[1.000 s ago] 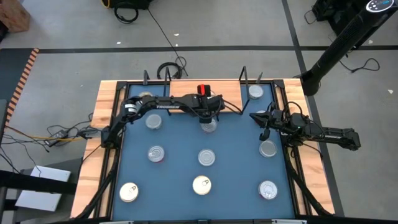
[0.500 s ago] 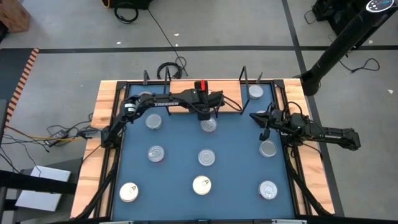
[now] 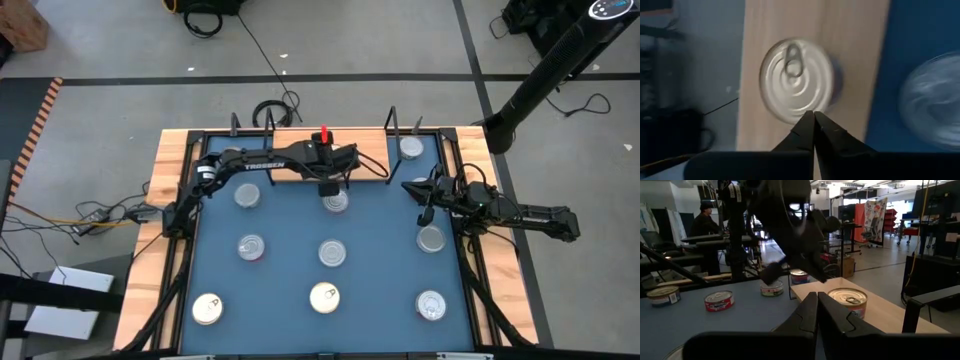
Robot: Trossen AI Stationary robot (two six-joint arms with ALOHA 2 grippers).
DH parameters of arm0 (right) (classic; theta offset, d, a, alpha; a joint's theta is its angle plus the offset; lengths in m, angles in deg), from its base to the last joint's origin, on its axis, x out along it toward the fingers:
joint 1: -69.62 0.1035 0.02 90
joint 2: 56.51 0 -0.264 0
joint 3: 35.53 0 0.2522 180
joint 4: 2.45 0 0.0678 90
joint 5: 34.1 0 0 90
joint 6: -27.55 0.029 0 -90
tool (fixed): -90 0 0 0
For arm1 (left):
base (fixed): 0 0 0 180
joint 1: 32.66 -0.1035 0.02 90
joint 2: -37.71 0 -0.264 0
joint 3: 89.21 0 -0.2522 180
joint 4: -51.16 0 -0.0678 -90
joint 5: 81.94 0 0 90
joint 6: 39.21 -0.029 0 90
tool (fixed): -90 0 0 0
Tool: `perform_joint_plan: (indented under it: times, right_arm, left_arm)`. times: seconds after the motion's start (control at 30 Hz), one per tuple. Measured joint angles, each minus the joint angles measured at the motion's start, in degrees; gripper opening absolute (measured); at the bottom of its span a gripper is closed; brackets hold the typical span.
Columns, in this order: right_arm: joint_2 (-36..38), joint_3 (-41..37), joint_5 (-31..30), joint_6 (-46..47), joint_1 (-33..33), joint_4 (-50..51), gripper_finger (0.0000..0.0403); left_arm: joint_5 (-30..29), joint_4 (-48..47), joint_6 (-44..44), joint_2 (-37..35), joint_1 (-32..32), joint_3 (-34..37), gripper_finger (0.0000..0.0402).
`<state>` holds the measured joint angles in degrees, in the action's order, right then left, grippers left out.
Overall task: Stack canned seafood by type on shelf
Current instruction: Put the top right blue tuna can on the shelf
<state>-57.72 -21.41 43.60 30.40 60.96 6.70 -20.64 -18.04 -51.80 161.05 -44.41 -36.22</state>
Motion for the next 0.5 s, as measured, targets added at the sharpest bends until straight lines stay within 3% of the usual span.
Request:
perform_joint_plan:
  times: [0.5]
  right_arm:
    - [-0.01,0.0,-0.06,0.0,-0.02,-0.1,0.0023]
  left_arm:
    - [13.01,11.65,4.44,-1.99,-0.02,3.0,0.0002]
